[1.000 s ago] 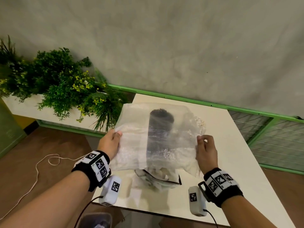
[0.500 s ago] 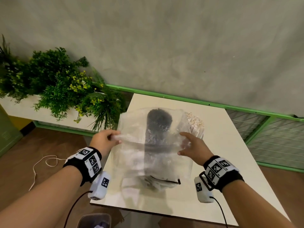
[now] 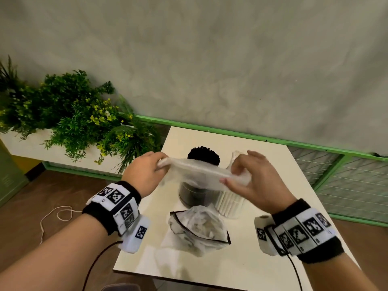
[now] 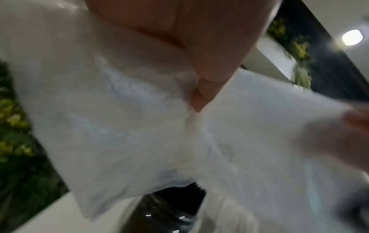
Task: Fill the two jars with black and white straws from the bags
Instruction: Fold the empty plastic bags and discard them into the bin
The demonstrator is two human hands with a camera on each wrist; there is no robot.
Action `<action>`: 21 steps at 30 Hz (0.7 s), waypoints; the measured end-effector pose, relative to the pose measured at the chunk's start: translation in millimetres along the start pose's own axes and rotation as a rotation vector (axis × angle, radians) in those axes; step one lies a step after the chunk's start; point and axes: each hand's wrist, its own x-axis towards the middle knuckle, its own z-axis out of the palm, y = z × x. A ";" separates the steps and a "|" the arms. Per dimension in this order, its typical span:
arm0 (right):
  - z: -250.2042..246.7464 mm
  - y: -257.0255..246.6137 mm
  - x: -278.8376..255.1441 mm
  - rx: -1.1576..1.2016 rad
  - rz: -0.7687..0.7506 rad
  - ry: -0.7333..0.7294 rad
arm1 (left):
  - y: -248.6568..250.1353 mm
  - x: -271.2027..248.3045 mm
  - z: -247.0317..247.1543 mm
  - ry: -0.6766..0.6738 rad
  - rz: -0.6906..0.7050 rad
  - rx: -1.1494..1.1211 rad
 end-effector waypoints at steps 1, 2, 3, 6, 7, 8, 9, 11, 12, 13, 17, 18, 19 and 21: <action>-1.5 -8.2 -6.5 0.083 0.048 -0.089 | 3.5 -1.8 -3.1 -0.035 -0.032 -0.131; 0.4 -15.6 -13.1 0.227 0.117 -0.159 | 9.8 -5.0 -6.3 -0.063 -0.066 -0.261; 6.4 -20.0 -18.4 0.396 0.198 -0.194 | 17.7 -9.5 -8.7 -0.089 -0.102 -0.380; 36.3 -21.9 -29.1 0.484 0.358 -0.200 | 41.5 -20.6 -3.7 -0.211 -0.264 -0.781; 47.8 -22.1 -31.3 0.440 0.368 -0.209 | 49.1 -24.3 0.0 -0.286 -0.311 -0.925; 57.0 -24.7 -32.3 0.420 0.372 -0.214 | 53.7 -26.8 6.0 -0.364 -0.339 -1.049; 65.5 -27.1 -32.0 0.411 0.381 -0.203 | 58.3 -29.4 10.8 -0.422 -0.370 -1.160; 79.5 -30.7 -28.5 0.409 0.404 -0.137 | 66.4 -33.9 14.8 -0.470 -0.416 -1.355; 84.4 -31.1 -25.7 0.444 0.424 -0.100 | 69.2 -35.6 15.7 -0.489 -0.416 -1.434; 87.9 -30.3 -23.2 0.528 0.444 -0.062 | 71.5 -37.1 16.5 -0.498 -0.396 -1.496; 90.4 -24.4 -24.1 0.712 0.557 0.018 | 71.2 -37.1 13.2 -0.504 -0.382 -1.532; 88.2 -21.6 -26.0 0.691 0.588 0.034 | 70.4 -34.0 11.0 -0.448 -0.373 -1.467; 85.2 -18.7 -27.2 0.675 0.623 0.056 | 67.7 -30.7 9.7 -0.378 -0.344 -1.372; 79.0 -12.2 -28.6 0.627 0.684 0.081 | 60.5 -31.1 8.9 -0.163 -0.213 -1.104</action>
